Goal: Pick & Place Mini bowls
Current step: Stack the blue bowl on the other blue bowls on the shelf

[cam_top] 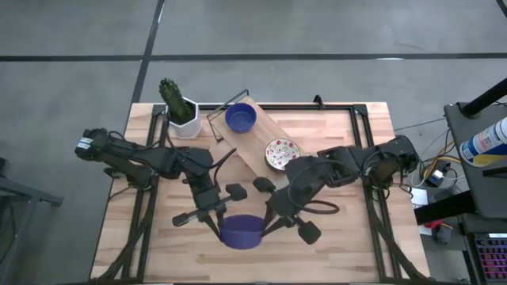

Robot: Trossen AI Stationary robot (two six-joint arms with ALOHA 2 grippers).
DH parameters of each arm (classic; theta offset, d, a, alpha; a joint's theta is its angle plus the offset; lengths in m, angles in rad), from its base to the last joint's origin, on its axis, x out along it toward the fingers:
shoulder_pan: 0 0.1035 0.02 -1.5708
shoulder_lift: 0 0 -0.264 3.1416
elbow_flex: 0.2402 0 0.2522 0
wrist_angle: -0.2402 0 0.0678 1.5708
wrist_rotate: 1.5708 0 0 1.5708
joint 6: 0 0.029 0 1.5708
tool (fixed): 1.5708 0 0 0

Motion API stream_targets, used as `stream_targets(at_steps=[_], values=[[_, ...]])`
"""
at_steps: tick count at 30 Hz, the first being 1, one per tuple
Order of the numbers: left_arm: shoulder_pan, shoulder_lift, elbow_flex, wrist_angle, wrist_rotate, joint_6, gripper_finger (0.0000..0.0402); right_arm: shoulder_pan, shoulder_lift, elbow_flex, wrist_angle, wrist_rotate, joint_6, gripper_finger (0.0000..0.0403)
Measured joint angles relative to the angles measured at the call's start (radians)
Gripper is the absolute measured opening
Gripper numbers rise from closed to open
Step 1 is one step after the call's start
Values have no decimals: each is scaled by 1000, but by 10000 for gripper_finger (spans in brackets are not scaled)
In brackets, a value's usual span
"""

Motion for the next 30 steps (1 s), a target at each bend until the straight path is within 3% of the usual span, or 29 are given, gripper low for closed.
stream_targets(at_steps=[7,10,15,18,20,26,30], values=[[19,-2,3,-116,-116,19,0,1,0,0,-17,88,39,127],[32,-13,8,-204,-219,35,0,0,-18,-2,-42,151,25,165],[55,-31,7,-336,-433,25,0,4,-95,-1,-118,317,17,196],[68,-48,7,-393,-511,23,0,6,-138,1,-149,351,34,199],[70,-58,8,-394,-634,22,0,5,-154,0,-158,362,63,200],[104,-75,30,-470,-1174,124,0,34,-189,0,-164,362,113,195],[165,-68,39,-462,-1324,222,0,56,-171,0,-164,366,113,194]])
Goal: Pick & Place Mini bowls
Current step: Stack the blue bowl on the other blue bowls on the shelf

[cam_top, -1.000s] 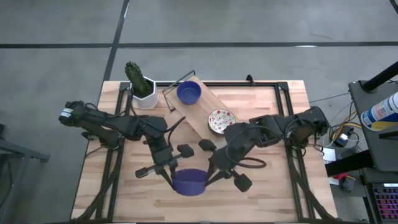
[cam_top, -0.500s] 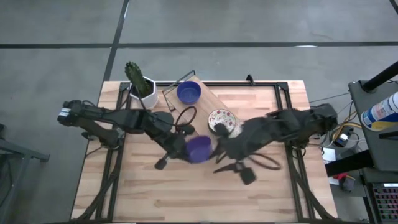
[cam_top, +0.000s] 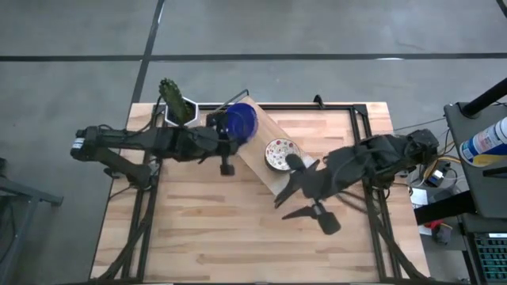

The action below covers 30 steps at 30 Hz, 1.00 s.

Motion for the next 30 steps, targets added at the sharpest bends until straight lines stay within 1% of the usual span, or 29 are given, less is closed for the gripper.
stream_targets(at_steps=[3,7,9,13,15,18,22,25,27,30], values=[[72,24,4,12,-62,15,0,13,19,-1,-1,0,-1,194],[191,61,8,5,-70,-11,0,26,31,-1,-8,-3,-3,194],[247,85,8,-10,-44,-36,0,28,36,-1,-10,-3,-3,194],[349,137,30,-48,117,-72,0,28,37,-3,-11,-1,-3,194],[383,168,57,-72,121,-74,0,28,34,-3,-12,-1,-3,194],[412,226,115,-130,120,-76,0,28,33,-3,-14,-3,-3,194],[420,292,218,-244,206,-90,0,28,33,-3,-17,-2,-3,194],[420,332,277,-332,215,-114,0,28,33,-3,-26,-3,-7,194],[422,352,298,-367,228,-119,0,28,33,-3,-33,-3,-7,194],[424,365,304,-378,235,-129,0,28,33,-3,-35,-2,0,194]])
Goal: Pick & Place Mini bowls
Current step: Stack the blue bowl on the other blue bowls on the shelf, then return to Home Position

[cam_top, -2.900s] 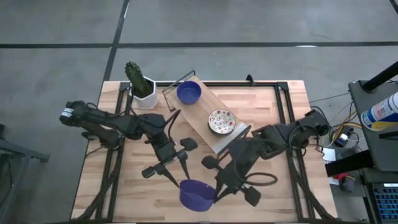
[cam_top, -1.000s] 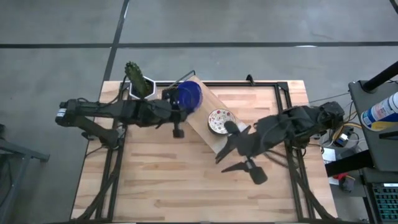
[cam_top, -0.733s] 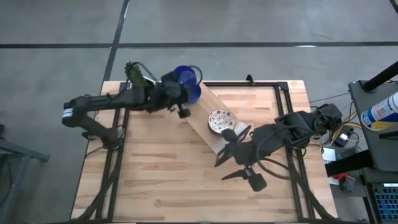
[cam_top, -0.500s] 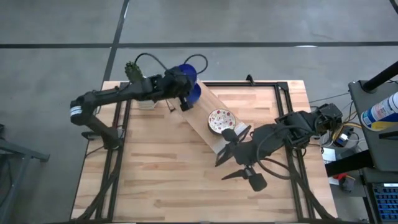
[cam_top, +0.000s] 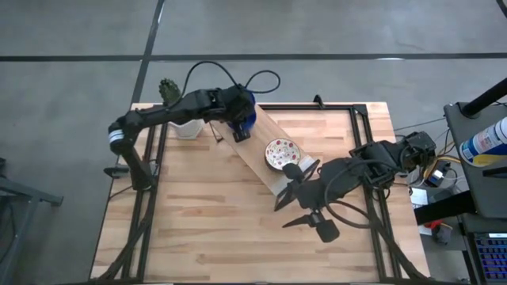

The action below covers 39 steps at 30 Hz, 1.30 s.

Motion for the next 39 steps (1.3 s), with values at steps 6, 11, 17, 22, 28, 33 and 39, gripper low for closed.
stream_targets(at_steps=[6,11,17,22,28,33,39], values=[[2,7,-2,-16,53,-25,0,0,0,0,-2,0,16,194],[2,4,-2,-36,73,-75,5,0,0,0,-2,0,15,194],[2,11,-3,-59,86,-75,25,0,0,0,-1,0,14,194],[1,4,-3,-49,90,-79,59,0,1,0,-2,0,16,194],[0,-13,3,-52,91,-93,101,0,1,0,-13,0,12,194],[-2,-25,31,-68,91,-110,105,0,1,0,-25,0,13,194],[-27,-82,-7,-16,183,-106,98,0,1,-18,-59,41,91,194]])
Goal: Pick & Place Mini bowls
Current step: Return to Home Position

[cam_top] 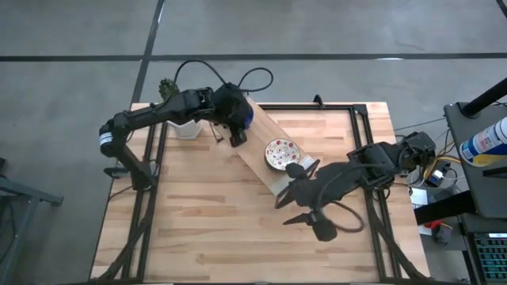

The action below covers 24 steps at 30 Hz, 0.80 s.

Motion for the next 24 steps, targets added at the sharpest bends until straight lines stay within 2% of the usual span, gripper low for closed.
stream_targets(at_steps=[4,6,9,10,13,24], values=[[-39,-49,-57,52,73,5,51,7,0,-78,-6,46,-25,167],[-59,-85,-86,81,79,6,17,23,-3,-129,30,84,-66,129],[-89,-153,-138,130,121,4,6,38,-27,-210,120,90,-144,43],[-101,-179,-161,154,142,3,3,42,-41,-241,157,89,-164,27],[-144,-272,-246,243,179,-7,1,48,-94,-350,307,91,-215,14],[-340,-665,-658,579,167,-12,0,50,-389,-921,841,93,-286,8]])
